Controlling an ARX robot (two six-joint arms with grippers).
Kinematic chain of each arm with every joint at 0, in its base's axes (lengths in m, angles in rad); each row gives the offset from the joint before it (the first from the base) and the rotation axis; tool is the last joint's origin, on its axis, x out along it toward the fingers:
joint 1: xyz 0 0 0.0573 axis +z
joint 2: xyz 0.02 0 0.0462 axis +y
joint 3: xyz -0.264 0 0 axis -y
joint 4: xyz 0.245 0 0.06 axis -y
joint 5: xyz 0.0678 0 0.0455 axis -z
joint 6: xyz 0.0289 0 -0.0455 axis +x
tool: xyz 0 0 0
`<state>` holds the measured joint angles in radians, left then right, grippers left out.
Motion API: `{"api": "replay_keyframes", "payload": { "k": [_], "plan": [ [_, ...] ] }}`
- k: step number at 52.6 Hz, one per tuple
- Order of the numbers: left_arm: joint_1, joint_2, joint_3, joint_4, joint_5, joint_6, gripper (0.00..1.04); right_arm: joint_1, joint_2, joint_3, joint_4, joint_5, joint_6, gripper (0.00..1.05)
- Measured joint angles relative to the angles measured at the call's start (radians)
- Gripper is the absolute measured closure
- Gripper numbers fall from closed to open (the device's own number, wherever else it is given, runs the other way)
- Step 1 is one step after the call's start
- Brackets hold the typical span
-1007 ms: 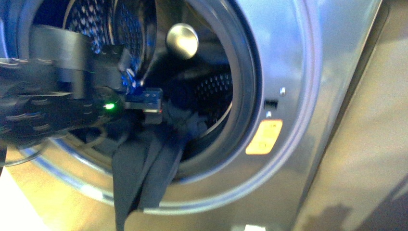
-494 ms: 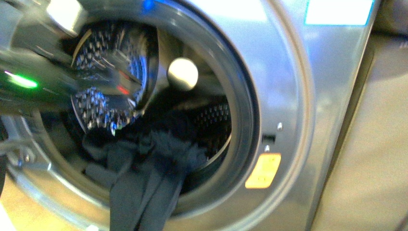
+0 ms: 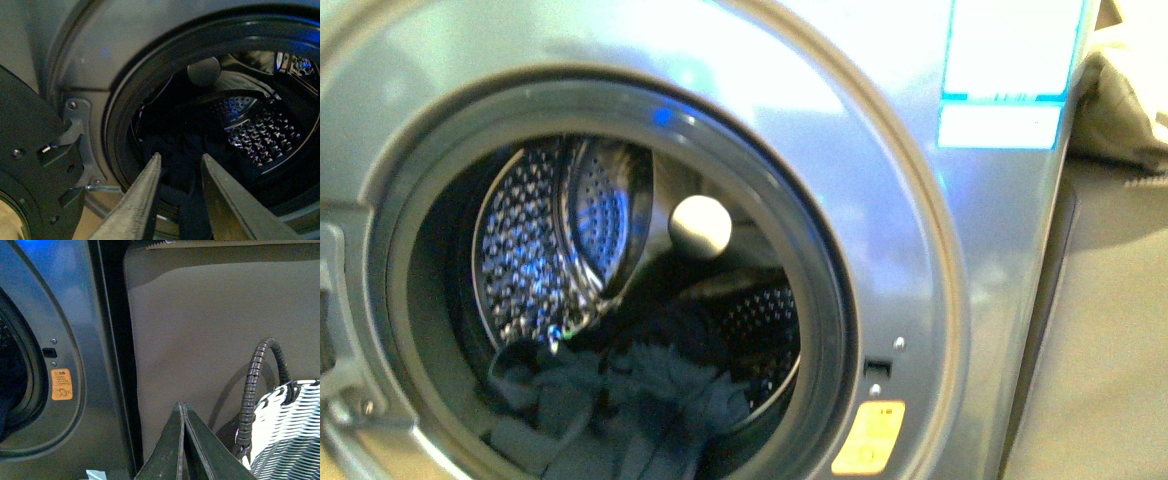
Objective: Put clothes into washing machine
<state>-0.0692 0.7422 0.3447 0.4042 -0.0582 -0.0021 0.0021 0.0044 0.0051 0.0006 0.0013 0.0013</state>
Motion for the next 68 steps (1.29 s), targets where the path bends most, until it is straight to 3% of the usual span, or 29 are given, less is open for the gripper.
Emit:
{"api": "replay_keyframes", "payload": {
  "k": [7, 34, 68],
  "plan": [
    [0.058, -0.048, -0.076, 0.015, 0.055, 0.0, 1.02, 0.0, 0.0, 0.0, 0.0, 0.0, 0.0, 1.02],
    [0.068, -0.274, -0.26, -0.026, 0.058, -0.001, 1.01, 0.0, 0.0, 0.0, 0.0, 0.0, 0.0, 1.02],
    [0.068, -0.505, -0.336, -0.162, 0.058, -0.001, 1.01, 0.0, 0.0, 0.0, 0.0, 0.0, 0.0, 1.02]
  ]
}}
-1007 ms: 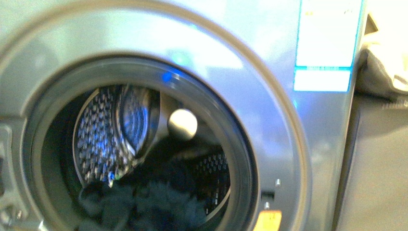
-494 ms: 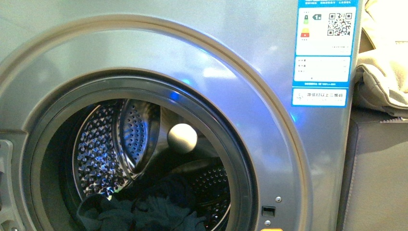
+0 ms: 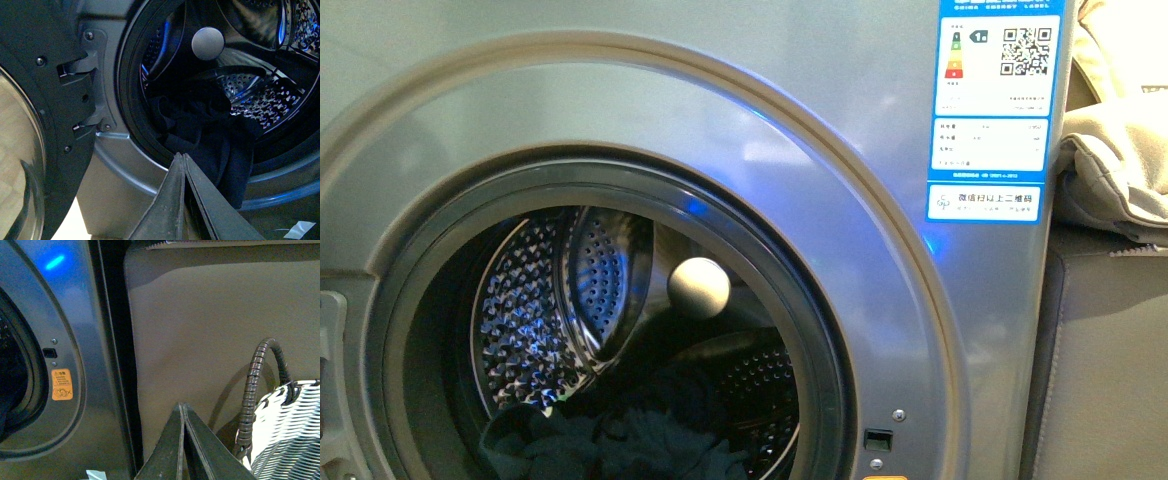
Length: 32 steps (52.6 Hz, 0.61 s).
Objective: Put clothes into washing machine
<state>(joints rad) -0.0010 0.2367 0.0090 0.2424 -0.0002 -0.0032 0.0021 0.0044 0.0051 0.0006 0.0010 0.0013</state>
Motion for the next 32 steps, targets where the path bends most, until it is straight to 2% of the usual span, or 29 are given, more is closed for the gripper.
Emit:
{"api": "replay_keyframes", "payload": {
  "k": [12, 15, 17, 32],
  "plan": [
    [0.0, -0.065, 0.0, -0.067, 0.0, 0.0, 1.01, 0.0, 0.0, 0.0, 0.0, 0.0, 0.0, 1.02],
    [0.0, -0.169, 0.0, -0.202, 0.0, 0.0, 1.01, 0.0, 0.0, 0.0, 0.0, 0.0, 0.0, 1.02],
    [0.0, -0.213, 0.0, -0.237, 0.0, 0.0, 1.01, 0.0, 0.0, 0.0, 0.0, 0.0, 0.0, 1.02],
    [0.0, -0.233, 0.0, -0.241, 0.0, 0.0, 1.01, 0.0, 0.0, 0.0, 0.0, 0.0, 0.0, 1.02]
  ]
}}
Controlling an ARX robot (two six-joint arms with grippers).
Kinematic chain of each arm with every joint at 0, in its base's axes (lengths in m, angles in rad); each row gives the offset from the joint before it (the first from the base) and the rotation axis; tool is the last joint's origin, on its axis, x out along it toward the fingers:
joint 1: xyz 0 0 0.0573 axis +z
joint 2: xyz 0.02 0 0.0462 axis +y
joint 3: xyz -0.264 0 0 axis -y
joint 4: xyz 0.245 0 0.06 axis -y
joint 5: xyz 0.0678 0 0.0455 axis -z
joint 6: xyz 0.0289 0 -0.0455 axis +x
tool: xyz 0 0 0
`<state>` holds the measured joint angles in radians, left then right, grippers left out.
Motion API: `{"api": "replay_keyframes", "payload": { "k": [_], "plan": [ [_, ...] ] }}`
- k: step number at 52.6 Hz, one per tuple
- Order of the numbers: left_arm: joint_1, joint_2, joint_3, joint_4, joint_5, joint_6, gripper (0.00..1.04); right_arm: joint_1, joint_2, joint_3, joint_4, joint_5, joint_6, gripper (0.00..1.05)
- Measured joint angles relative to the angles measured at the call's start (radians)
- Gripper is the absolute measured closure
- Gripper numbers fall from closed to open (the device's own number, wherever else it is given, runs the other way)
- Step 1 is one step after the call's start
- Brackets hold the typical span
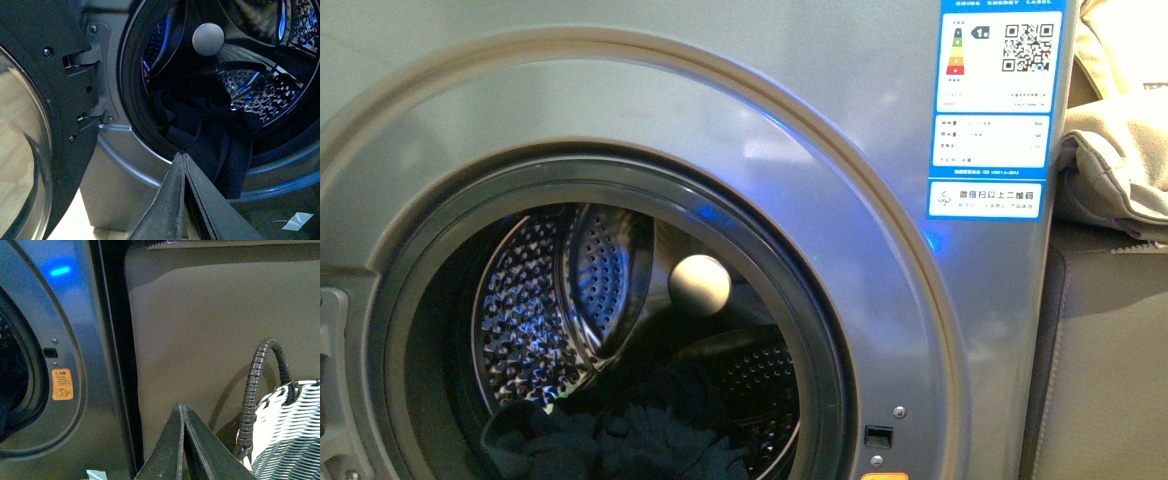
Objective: Put clothes into washing machine
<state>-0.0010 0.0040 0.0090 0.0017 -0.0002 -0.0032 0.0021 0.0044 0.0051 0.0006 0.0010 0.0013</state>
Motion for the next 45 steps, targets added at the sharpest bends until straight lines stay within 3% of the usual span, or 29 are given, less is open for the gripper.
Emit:
{"api": "replay_keyframes", "payload": {
  "k": [8, 11, 36, 40, 45],
  "plan": [
    [0.0, 0.0, 0.0, 0.0, 0.0, 0.0, 1.01, 0.0, 0.0, 0.0, 0.0, 0.0, 0.0, 1.02],
    [0.0, 0.0, 0.0, 0.0, 0.0, 0.0, 0.91, 0.0, 0.0, 0.0, 0.0, 0.0, -0.001, 1.0],
    [0.0, 0.0, 0.0, 0.0, 0.0, 0.0, 0.09, 0.0, 0.0, 0.0, 0.0, 0.0, -0.001, 0.18],
    [0.0, 0.0, 0.0, 0.0, 0.0, 0.0, 0.07, 0.0, 0.0, 0.0, 0.0, 0.0, -0.001, 0.06],
    [0.0, 0.0, 0.0, 0.0, 0.0, 0.0, 0.06, 0.0, 0.0, 0.0, 0.0, 0.0, -0.001, 0.08]
  ]
}}
